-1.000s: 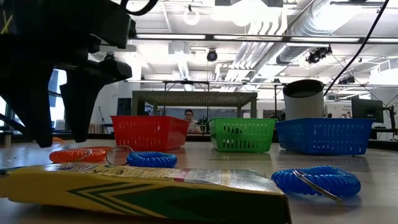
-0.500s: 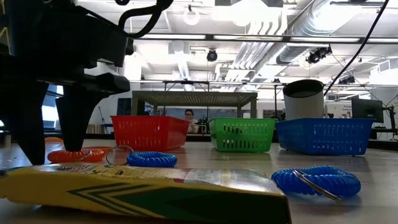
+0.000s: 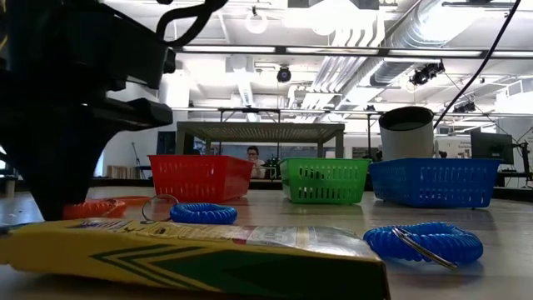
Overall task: Pick & Place Office Desk Supplies
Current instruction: Put the orange spring keychain into the blue bin
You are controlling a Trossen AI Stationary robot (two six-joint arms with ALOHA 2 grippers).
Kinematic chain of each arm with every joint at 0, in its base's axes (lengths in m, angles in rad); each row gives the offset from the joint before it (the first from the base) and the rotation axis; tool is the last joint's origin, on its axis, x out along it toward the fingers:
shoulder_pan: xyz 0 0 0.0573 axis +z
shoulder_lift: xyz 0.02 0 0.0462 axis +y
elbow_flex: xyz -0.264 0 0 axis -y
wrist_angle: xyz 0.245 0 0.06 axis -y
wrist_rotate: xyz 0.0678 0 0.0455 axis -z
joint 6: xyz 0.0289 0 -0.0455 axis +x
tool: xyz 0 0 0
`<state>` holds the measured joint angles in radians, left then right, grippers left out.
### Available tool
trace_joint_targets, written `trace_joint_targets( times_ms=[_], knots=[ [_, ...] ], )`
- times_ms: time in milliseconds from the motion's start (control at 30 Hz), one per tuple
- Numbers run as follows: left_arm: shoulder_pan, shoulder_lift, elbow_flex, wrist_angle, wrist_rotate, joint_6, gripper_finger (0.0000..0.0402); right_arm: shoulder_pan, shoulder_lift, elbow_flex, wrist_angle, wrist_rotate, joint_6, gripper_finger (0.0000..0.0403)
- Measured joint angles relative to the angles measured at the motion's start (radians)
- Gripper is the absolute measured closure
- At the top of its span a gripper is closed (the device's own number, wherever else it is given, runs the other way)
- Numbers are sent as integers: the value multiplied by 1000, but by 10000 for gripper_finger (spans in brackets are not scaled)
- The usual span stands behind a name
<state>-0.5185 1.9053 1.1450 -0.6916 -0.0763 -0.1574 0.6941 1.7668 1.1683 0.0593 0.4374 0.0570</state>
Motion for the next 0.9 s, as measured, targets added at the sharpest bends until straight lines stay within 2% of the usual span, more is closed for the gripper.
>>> trace_joint_targets(
  times_ms=[267, 400, 533, 600, 700, 800, 900],
  knots=[
    [-32, -60, 2, -6, -57, -32, 397, 0, 0, 0, 0, 0, 0, 204],
    [-65, -144, 9, -35, -108, -66, 399, 0, 0, 0, -1, 0, -14, 204],
    [-122, -265, 23, 27, -170, -102, 400, 0, 0, 0, -2, 0, -55, 204],
    [-147, -301, 20, 135, -178, -101, 401, 0, 0, 0, -1, 1, -101, 204],
    [-185, -324, 23, 407, -159, -35, 401, 0, 0, 0, 14, 9, -168, 204],
    [-224, -298, 24, 642, -115, 43, 401, 0, 0, 0, 64, 14, -239, 204],
    [-258, -269, 22, 788, -123, 111, 401, 0, 0, 0, 133, 22, -323, 204]
  ],
)
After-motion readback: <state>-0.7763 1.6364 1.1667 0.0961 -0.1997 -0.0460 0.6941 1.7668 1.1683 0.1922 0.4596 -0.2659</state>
